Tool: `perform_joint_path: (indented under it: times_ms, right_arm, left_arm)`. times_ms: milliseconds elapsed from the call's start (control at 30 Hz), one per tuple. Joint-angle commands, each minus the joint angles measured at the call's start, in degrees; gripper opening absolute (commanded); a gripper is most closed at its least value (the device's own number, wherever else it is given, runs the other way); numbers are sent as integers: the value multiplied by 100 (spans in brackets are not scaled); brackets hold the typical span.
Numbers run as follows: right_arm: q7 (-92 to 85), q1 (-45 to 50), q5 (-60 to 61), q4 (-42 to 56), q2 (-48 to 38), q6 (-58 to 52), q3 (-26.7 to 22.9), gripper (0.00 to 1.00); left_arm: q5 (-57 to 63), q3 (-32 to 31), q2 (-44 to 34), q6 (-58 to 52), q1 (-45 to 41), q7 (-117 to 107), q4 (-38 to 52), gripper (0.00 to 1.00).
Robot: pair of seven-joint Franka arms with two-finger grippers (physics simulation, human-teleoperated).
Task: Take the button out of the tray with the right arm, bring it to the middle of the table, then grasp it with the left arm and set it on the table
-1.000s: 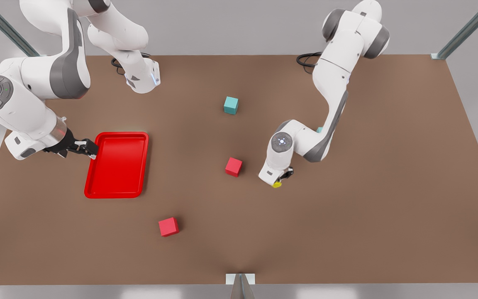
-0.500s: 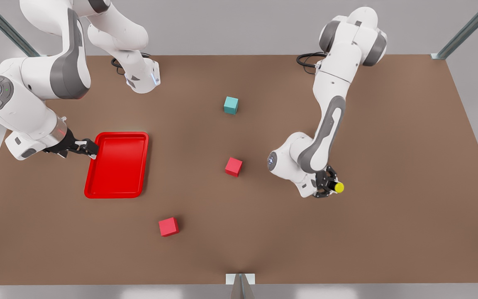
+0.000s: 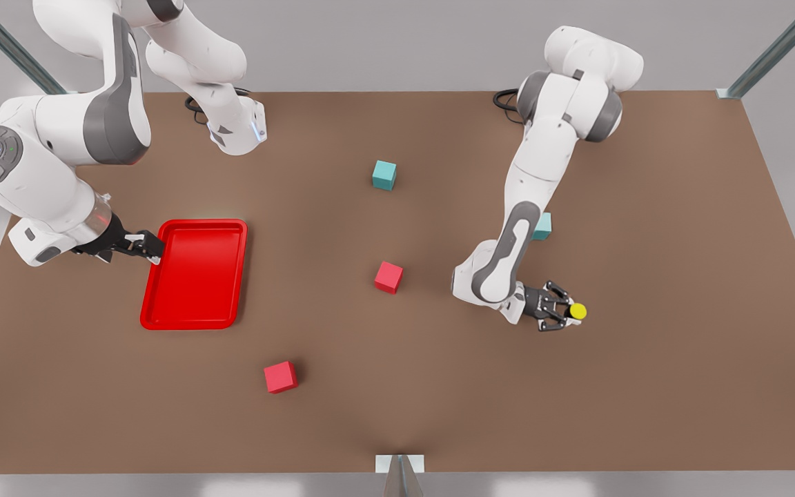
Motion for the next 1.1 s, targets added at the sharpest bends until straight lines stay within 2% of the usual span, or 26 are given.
perform_joint_path:
  times_ms: [0,133,167,200,600,800,900,967,1000,1067]
  right_arm:
    - [-18,0,4,-2,-9,-2,3,100]
    - [-18,0,4,-2,-9,-2,3,100]
    - [-18,0,4,-2,-1,-2,3,100]
    - [-18,0,4,-2,-1,-2,3,100]
    - [-18,0,4,-2,-9,-2,3,100]
    - [-18,0,4,-2,-1,-2,3,100]
    - [-18,9,4,-2,-1,-2,3,100]
    - [-18,9,4,-2,-1,-2,3,100]
    - [-18,9,4,-2,-1,-2,3,100]
    - [-18,9,4,-2,-1,-2,3,100]
  left_arm:
    - [99,-1,45,240,12,-2408,1,46]
    - [81,-1,89,354,12,-2417,1,46]
    - [81,-1,89,354,12,-2408,-7,53]
    - [81,-1,115,354,12,-2408,-7,100]
    - [169,105,71,205,64,-2303,-69,100]
    - [160,104,-254,-86,29,-1451,-262,100]
    - [143,104,-605,-542,-6,973,-350,100]
    - [134,96,-860,-1105,-173,4408,-271,100]
    - [-243,-9,-1106,-1044,-182,6809,141,100]
    - [-3256,-63,-1106,-253,-155,9682,1450,100]
